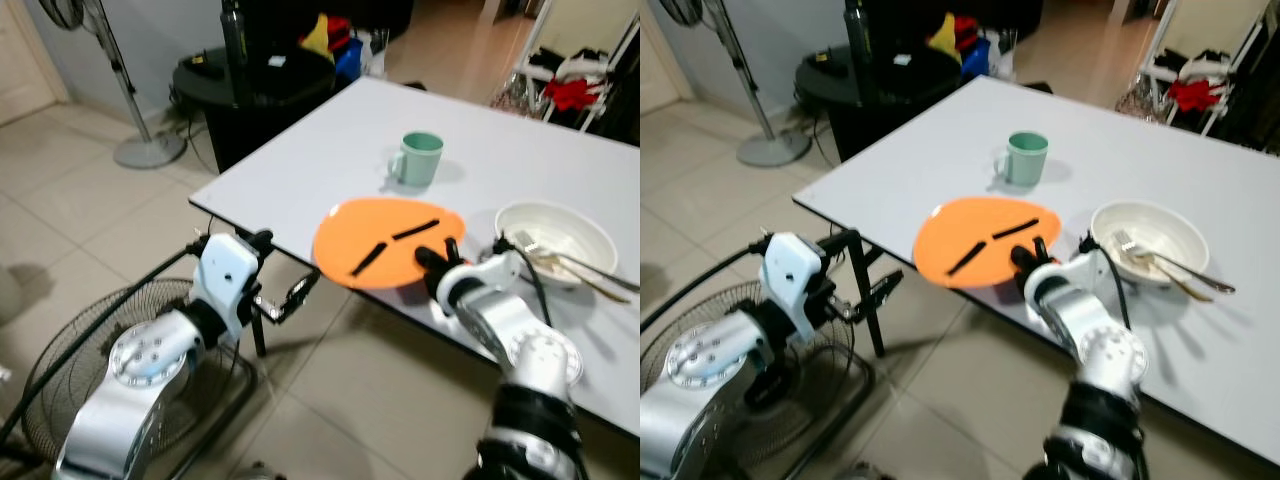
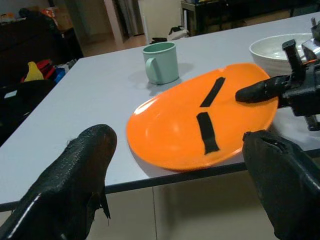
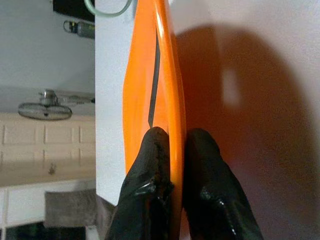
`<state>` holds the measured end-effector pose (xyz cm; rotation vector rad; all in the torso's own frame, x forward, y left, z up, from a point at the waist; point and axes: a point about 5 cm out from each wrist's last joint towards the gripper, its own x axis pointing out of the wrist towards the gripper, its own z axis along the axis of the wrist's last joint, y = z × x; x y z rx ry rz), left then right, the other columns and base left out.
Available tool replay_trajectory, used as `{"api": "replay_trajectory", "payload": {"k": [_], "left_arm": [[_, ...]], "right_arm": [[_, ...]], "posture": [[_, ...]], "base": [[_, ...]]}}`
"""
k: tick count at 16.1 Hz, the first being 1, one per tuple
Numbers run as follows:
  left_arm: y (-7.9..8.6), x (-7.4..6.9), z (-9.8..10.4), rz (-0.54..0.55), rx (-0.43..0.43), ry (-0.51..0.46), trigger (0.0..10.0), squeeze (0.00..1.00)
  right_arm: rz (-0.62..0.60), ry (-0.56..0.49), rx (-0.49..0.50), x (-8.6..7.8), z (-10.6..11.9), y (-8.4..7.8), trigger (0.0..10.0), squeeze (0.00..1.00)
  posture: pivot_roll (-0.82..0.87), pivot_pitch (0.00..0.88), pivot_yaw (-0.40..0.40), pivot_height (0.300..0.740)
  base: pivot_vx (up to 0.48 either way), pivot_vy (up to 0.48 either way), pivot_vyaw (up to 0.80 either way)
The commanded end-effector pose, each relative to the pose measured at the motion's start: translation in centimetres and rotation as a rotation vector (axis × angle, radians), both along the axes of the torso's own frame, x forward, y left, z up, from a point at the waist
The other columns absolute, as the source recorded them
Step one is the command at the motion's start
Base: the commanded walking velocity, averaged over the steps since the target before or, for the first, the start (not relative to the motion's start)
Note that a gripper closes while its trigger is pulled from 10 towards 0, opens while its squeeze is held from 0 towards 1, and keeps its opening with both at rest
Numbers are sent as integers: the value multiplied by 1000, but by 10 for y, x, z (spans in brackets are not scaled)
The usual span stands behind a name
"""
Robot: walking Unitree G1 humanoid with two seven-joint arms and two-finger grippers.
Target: Setting the table
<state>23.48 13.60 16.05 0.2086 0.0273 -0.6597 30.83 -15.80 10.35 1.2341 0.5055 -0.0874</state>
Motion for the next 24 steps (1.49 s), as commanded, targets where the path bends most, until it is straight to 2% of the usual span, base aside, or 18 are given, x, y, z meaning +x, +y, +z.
{"api": "replay_trajectory", "payload": {"k": [1,2,6,8,9,10,11,12,16,19,21,24], "left_arm": [[1,0,2,3,9,-9,10000,0],[1,0,2,1,10,-9,10000,0],[-1,1,2,-9,3,-11,10000,0],[-5,-1,2,-37,-11,0,10000,0],[-10,-6,1,-90,-33,32,10000,0],[-16,-14,-2,-164,-52,81,10000,0],[-17,-16,-3,-175,-46,88,10000,0],[-16,-17,-5,-177,-29,96,10000,0],[-11,-10,-1,-127,-33,71,10000,0],[-11,-11,-1,-120,-36,68,10000,0],[-9,-12,-2,-110,-36,68,10000,0],[-7,-14,-4,-109,-35,74,10000,0]], "right_arm": [[-42,-9,14,5,0,-6,10000,0],[-70,1,31,9,-4,-10,10000,0],[-120,19,-15,17,-12,-22,10000,0],[-152,24,-22,19,-16,-28,10000,0],[-167,21,-19,21,-18,-30,10000,0],[-182,19,-19,23,-20,-33,10000,149],[-184,18,-19,23,-21,-33,10000,525],[-189,19,-19,24,-22,-33,10000,1000],[-203,5,-34,24,-23,-35,10000,1000],[-207,-5,-76,19,-18,-41,10000,1000],[-189,-37,-151,7,-5,-47,10000,1000],[-153,4,-279,-14,5,-54,10000,1000]], "posture": [[115,0,18,740],[116,0,20,740],[114,0,24,740],[113,0,28,740],[113,0,28,740],[113,0,28,740],[113,0,28,740],[113,0,28,740],[114,0,29,740],[115,0,23,740],[109,0,24,740],[100,0,31,740]], "base": [[0,0,0],[0,0,0],[0,0,0],[0,0,0],[0,0,0],[0,0,0],[0,0,0],[0,0,0],[0,0,0],[0,0,0],[0,0,0],[0,0,0]]}}
